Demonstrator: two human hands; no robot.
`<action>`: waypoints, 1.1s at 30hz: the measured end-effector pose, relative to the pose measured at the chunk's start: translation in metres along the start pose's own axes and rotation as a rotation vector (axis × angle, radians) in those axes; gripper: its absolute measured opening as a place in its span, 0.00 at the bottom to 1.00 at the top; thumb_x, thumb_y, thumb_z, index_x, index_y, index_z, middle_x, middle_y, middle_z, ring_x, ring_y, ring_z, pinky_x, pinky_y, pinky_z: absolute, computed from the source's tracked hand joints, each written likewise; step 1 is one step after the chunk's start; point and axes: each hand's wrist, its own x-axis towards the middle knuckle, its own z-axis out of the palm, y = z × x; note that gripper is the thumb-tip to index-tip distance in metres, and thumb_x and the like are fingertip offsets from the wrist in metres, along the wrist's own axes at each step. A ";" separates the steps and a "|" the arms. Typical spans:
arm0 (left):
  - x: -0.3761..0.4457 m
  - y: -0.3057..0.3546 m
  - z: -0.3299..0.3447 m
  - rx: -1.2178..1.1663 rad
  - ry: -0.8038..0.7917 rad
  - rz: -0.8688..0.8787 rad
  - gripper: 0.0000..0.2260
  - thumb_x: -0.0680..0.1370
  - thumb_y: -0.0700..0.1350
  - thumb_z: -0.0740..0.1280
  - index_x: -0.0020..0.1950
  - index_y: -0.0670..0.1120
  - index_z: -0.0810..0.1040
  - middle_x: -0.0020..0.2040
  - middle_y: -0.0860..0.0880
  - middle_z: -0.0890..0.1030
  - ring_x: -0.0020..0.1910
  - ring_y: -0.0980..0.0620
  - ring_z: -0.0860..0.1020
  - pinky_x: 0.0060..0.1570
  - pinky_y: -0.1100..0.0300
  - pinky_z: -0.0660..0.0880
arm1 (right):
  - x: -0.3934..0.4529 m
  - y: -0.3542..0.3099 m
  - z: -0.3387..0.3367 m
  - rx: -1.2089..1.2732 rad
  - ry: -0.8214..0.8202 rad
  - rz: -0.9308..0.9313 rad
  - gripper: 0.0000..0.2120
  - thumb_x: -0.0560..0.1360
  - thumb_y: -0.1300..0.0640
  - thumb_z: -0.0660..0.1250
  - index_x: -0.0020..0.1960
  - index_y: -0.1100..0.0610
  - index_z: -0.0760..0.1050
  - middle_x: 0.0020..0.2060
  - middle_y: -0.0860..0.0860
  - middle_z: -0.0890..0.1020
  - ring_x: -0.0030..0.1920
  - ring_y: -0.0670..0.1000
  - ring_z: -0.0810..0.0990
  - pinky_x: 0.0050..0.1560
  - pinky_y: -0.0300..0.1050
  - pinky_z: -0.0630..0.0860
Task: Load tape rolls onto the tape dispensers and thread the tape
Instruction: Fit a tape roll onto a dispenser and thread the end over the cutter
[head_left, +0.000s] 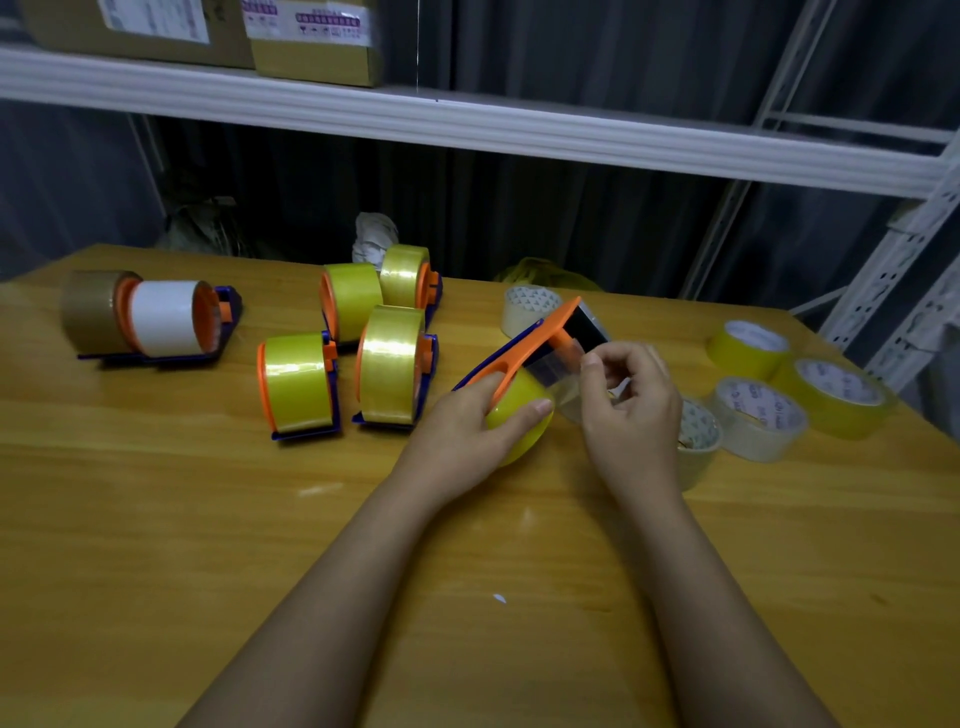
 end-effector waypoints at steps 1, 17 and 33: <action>0.000 0.000 0.000 -0.008 0.013 -0.003 0.19 0.75 0.63 0.63 0.54 0.49 0.77 0.42 0.47 0.81 0.40 0.50 0.79 0.43 0.43 0.76 | 0.000 0.000 0.000 -0.003 -0.005 0.001 0.04 0.76 0.55 0.62 0.43 0.52 0.74 0.38 0.41 0.74 0.42 0.48 0.74 0.41 0.36 0.68; 0.000 -0.005 -0.005 -0.013 -0.065 -0.020 0.17 0.77 0.60 0.63 0.57 0.50 0.76 0.47 0.47 0.81 0.46 0.49 0.79 0.48 0.43 0.76 | 0.006 0.003 -0.014 0.030 0.064 0.037 0.06 0.77 0.62 0.64 0.44 0.53 0.75 0.39 0.43 0.76 0.44 0.50 0.75 0.42 0.41 0.71; 0.002 -0.009 -0.002 0.081 0.007 0.021 0.20 0.75 0.61 0.57 0.53 0.47 0.76 0.43 0.46 0.80 0.41 0.49 0.78 0.43 0.42 0.75 | 0.011 -0.001 -0.013 0.243 0.022 0.401 0.09 0.77 0.59 0.66 0.39 0.49 0.76 0.35 0.47 0.78 0.32 0.37 0.74 0.34 0.27 0.70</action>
